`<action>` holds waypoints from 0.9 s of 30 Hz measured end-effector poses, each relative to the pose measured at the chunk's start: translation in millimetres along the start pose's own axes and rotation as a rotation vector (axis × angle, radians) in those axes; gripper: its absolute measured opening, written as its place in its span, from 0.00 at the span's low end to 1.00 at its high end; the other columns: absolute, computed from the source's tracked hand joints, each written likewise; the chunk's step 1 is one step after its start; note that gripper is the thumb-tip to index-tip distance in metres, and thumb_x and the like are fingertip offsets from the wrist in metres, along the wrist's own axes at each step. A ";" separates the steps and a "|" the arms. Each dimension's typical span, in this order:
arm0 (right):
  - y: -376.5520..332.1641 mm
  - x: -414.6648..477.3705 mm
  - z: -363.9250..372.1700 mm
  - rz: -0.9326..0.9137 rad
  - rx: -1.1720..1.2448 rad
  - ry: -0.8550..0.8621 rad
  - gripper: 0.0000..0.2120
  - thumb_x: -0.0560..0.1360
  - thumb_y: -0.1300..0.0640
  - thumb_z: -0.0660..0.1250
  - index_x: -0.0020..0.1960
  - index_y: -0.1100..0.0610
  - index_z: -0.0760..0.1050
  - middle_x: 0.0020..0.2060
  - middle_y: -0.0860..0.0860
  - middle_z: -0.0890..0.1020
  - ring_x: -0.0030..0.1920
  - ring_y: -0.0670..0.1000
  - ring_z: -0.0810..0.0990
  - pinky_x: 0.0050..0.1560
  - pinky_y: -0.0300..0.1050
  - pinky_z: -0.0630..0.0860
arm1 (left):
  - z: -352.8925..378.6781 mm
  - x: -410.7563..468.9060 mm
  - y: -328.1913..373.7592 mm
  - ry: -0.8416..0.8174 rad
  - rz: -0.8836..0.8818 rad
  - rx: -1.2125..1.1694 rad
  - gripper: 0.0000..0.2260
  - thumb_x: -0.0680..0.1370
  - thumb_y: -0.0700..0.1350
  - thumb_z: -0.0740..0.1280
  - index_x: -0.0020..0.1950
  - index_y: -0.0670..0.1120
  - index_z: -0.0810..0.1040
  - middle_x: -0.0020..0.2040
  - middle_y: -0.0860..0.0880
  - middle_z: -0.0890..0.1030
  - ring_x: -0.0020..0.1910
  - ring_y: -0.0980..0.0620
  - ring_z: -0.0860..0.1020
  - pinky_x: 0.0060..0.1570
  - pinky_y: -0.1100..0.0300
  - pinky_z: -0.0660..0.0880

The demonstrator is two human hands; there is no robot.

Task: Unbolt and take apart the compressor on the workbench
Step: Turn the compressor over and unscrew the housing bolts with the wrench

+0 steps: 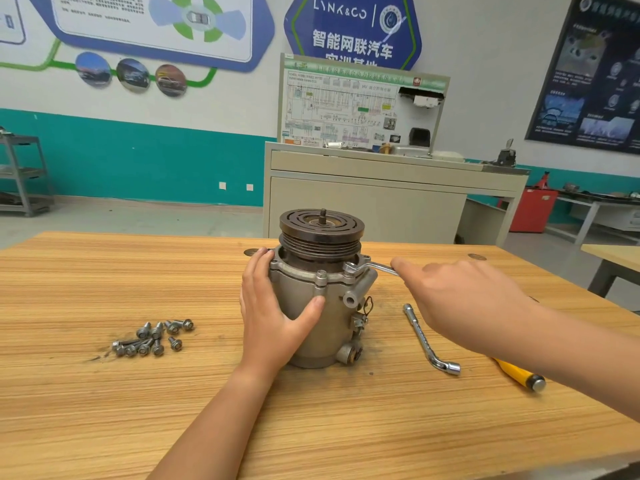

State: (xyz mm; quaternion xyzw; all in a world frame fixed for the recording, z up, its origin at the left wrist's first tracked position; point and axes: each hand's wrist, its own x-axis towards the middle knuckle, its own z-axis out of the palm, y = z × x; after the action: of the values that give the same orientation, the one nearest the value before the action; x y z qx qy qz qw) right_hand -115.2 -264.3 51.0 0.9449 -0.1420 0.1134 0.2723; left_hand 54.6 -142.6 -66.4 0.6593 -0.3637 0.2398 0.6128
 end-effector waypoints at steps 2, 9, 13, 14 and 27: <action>-3.6 0.0 -6.8 -0.015 -0.046 -0.050 0.20 0.77 0.63 0.53 0.67 0.53 0.54 0.31 0.48 0.67 0.27 0.48 0.64 0.24 0.41 0.62 | -0.1 0.6 -0.6 0.002 0.008 -0.002 0.35 0.66 0.61 0.64 0.70 0.54 0.55 0.70 0.54 0.58 0.71 0.56 0.57 0.70 0.42 0.59; -20.4 -0.1 -23.3 -0.083 -0.206 -0.126 0.26 0.77 0.65 0.52 0.72 0.62 0.49 0.29 0.51 0.61 0.25 0.50 0.60 0.21 0.43 0.57 | -0.5 -0.1 0.9 0.012 0.010 0.030 0.35 0.66 0.61 0.64 0.70 0.53 0.55 0.69 0.54 0.59 0.71 0.56 0.58 0.68 0.38 0.59; -2.2 -0.7 -10.8 -0.119 -0.051 -0.072 0.22 0.79 0.51 0.48 0.71 0.54 0.50 0.31 0.47 0.65 0.28 0.46 0.63 0.25 0.40 0.60 | 0.2 -0.1 1.2 0.007 0.013 0.042 0.35 0.67 0.61 0.63 0.70 0.53 0.55 0.69 0.54 0.59 0.71 0.56 0.58 0.68 0.38 0.59; 4.8 1.6 -7.8 -0.124 -0.016 -0.074 0.22 0.79 0.51 0.48 0.71 0.51 0.50 0.32 0.46 0.67 0.29 0.45 0.64 0.25 0.39 0.61 | 0.4 0.2 0.9 0.008 0.015 0.041 0.35 0.67 0.61 0.63 0.70 0.53 0.55 0.69 0.54 0.59 0.71 0.56 0.58 0.68 0.38 0.59; 21.6 81.9 44.0 -0.251 -0.059 0.461 0.16 0.59 0.79 0.70 0.44 0.66 0.79 0.35 0.61 0.82 0.35 0.59 0.82 0.47 0.61 0.77 | 0.4 3.5 -4.5 0.015 0.046 0.073 0.35 0.67 0.61 0.64 0.70 0.51 0.55 0.69 0.53 0.59 0.70 0.54 0.59 0.67 0.37 0.61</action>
State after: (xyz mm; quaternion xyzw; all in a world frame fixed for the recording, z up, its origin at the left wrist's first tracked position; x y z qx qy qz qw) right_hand -39.8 -322.8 49.0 0.8960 0.0389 0.2869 0.3368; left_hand 60.1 -143.7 -66.6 0.6707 -0.3653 0.2720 0.5855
